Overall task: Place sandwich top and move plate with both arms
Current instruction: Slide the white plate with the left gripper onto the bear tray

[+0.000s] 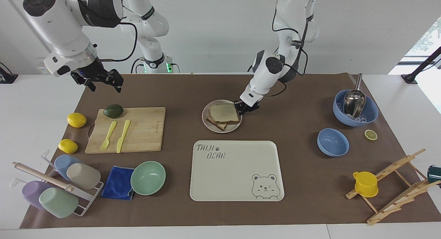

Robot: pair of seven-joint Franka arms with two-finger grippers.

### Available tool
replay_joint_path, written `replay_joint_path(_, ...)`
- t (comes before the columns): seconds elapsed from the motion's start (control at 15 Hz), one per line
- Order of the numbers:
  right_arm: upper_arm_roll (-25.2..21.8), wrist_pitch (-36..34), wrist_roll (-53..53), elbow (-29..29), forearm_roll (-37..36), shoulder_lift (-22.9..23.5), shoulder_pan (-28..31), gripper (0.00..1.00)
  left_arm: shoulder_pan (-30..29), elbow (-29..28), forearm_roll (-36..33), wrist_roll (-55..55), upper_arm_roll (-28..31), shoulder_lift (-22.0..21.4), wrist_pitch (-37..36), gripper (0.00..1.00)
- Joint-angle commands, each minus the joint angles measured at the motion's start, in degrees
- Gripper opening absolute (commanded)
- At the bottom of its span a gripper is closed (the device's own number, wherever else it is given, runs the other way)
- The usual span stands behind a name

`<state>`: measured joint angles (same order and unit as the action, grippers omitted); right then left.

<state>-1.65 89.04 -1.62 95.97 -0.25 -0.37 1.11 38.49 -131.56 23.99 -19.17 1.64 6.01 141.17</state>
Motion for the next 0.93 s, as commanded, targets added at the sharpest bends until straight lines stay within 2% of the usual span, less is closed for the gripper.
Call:
replay_joint_path(0.0, 0.4, 0.7, -1.0, 1.1, 1.6, -0.7, 0.1, 1.0, 0.7, -0.4, 1.3, -0.2, 0.7, 0.0, 0.9, 0.0)
replay_joint_path(0.33, 0.5, 0.3, -1.0, 1.1, 1.6, -0.8, -0.3, 1.0, -0.2, 0.7, 2.4, -0.1, 0.8, -0.9, -0.8, 0.0)
replay_joint_path(0.6, 0.5, 0.3, -1.0, 1.1, 1.6, -0.8, -0.2, 1.0, -4.5, 8.2, 2.4, -0.3, 0.9, -1.7, -12.7, 0.0)
replay_joint_path(0.87, 0.5, 0.3, -1.0, 1.1, 1.6, -0.8, -0.2, 1.0, -7.6, 16.1, 2.4, -1.4, 1.3, -0.6, -20.0, 0.0)
